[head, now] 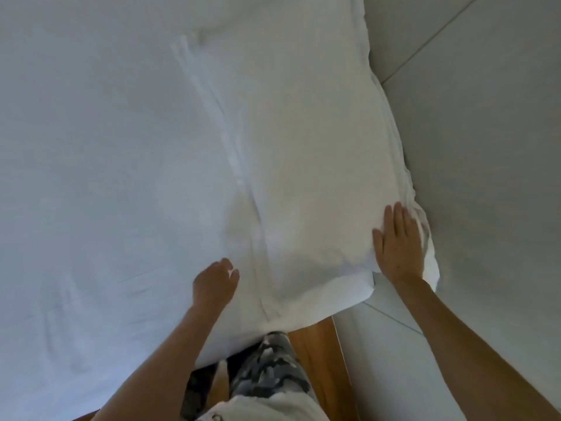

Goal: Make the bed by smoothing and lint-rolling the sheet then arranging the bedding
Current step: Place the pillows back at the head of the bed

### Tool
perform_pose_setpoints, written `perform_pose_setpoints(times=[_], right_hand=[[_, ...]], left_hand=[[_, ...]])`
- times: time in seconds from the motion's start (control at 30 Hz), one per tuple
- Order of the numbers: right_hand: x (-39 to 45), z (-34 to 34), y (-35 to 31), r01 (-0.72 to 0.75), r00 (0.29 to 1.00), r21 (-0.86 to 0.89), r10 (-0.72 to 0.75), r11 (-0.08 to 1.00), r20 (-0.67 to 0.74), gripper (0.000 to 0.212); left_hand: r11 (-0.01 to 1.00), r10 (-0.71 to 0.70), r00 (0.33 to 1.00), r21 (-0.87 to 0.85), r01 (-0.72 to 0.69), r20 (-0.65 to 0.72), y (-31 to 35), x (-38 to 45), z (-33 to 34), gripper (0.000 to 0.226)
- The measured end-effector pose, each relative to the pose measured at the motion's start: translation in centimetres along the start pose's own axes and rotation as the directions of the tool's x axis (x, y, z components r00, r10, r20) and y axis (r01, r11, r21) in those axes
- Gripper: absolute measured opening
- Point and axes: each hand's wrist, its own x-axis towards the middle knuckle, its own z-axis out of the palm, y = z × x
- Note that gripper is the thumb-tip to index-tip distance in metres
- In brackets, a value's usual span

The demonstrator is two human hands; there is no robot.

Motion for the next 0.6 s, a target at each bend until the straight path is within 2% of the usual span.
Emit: perform_pose_setpoints(times=[0.1,0.17,0.33,0.47,0.53,0.6], right_hand=[[-3.4,-1.0,-2.2,-0.110,0.986,0.107,0.095,0.988,0.138,0.064],[-4.8,-2.1,-3.8,-0.101,0.982,0.179,0.070,0.979,0.174,0.063],[-9.7,-6.2,-8.6,-0.107,0.966,0.369,0.010,0.923,0.257,0.057],[-16.2,-8.9,-13.5,0.098,0.963,0.495,-0.209,0.863,0.173,0.054],[-19.9,-9.3,-15.9,0.234,0.925,0.513,-0.351,0.826,0.143,0.053],[-23.4,-9.4,-18.5,0.365,0.856,0.528,-0.499,0.767,0.133,0.052]], left_hand=[[0.999,-0.006,1.000,0.050,0.006,-0.005,-0.2,-3.0,-3.9,0.029],[0.999,-0.030,0.999,0.027,0.031,-0.026,-0.3,-5.5,-6.1,0.029],[0.984,-0.084,0.991,-0.163,0.065,-0.109,-1.4,-14.0,-8.6,0.024],[0.960,-0.103,0.971,-0.276,0.041,-0.215,-4.9,-22.6,-8.1,0.020],[0.949,-0.140,0.952,-0.310,0.050,-0.274,-7.6,-27.3,-7.5,0.021],[0.929,-0.212,0.911,-0.362,0.076,-0.353,-10.8,-31.7,-6.9,0.023]])
